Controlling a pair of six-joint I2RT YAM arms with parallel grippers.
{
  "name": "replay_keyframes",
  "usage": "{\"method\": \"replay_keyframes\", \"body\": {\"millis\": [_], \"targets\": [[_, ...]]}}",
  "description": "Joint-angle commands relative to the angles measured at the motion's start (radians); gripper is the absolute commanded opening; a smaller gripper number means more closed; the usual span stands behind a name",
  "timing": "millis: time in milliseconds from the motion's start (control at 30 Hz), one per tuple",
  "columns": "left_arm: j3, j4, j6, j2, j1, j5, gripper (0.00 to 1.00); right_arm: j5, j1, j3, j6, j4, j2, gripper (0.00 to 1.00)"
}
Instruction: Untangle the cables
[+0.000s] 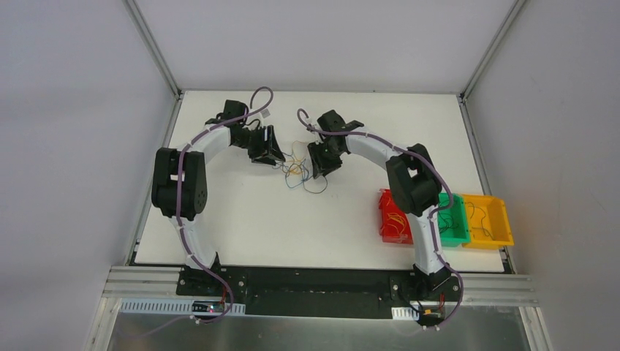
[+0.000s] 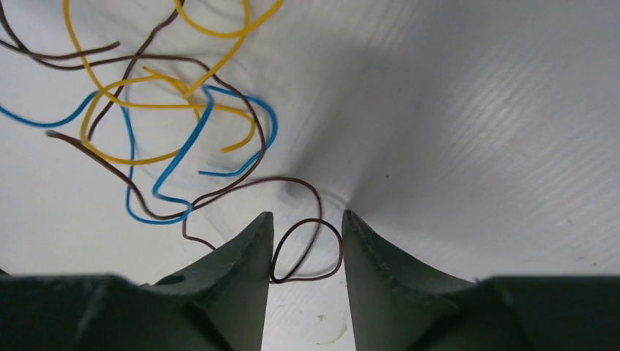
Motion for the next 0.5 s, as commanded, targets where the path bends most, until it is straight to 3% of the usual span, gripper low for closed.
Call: {"method": "replay_keyframes", "body": {"millis": [0, 233, 467], "targets": [[0.001, 0.125, -0.060, -0.065, 0.011, 0.028, 0.50, 0.036, -0.006, -0.021, 0.048, 0.076, -0.011, 0.35], [-0.048, 0.244, -0.156, -0.023, -0.037, 0.056, 0.64, -0.018, -0.007, -0.071, 0.081, 0.106, -0.034, 0.01], [-0.036, 0.332, -0.175, 0.039, -0.117, 0.042, 0.65, -0.036, -0.005, -0.088, 0.110, 0.127, -0.058, 0.00]]}}
